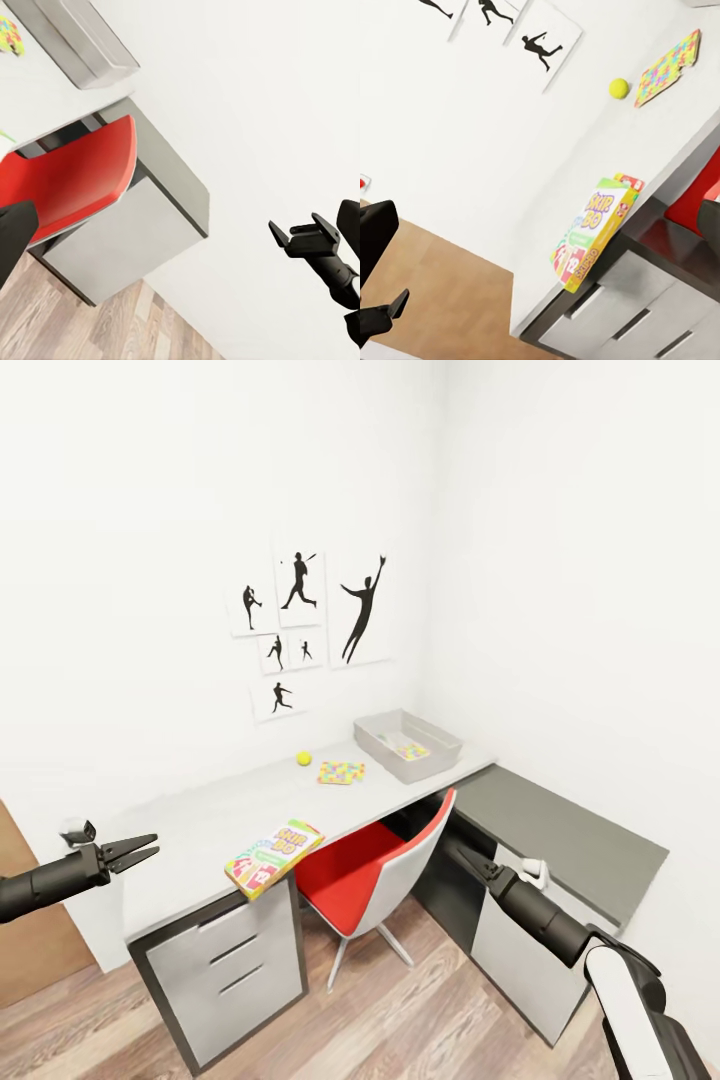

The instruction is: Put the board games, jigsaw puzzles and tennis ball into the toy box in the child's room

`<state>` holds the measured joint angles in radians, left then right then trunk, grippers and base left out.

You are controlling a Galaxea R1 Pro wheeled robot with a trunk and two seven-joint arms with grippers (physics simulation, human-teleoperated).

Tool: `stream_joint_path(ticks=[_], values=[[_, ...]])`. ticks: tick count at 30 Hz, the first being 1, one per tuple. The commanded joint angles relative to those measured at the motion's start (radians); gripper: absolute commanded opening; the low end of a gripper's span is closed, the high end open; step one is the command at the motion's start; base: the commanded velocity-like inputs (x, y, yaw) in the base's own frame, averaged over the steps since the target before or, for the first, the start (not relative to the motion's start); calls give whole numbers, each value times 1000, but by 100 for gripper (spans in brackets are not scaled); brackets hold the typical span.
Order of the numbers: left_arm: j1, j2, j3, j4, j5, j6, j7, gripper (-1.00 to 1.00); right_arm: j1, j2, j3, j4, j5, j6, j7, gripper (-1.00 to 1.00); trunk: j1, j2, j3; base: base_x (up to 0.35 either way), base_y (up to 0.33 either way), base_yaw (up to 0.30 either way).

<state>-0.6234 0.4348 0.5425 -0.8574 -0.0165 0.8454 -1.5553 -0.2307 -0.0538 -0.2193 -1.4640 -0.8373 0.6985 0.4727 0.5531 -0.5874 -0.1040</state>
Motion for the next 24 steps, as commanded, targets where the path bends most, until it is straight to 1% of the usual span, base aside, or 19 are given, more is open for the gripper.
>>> stream_joint_path(ticks=[1,4,15,20,24], values=[[-1,0,0,0,-2,11,-5,100,-1,0,-2,0,-3,7,1,100,0,-2,-2,18,-55,25],[-1,0,0,0,-2,11,-5,100,-1,0,-3,0,-3,7,0,100,0,-2,-3,73,-128,14],[-1,1,0,0,-2,11,-5,100,-1,0,-2,0,-3,7,0,100,0,-2,-17,122,-205,15],[-1,1,0,0,-2,12,-6,100,-1,-1,7,0,-3,7,0,100,0,-2,-22,21,-242,168],[-1,1,0,0,-2,12,-6,100,-1,-3,22,-1,-3,6,-1,100,0,-2,-26,-9,-83,234]])
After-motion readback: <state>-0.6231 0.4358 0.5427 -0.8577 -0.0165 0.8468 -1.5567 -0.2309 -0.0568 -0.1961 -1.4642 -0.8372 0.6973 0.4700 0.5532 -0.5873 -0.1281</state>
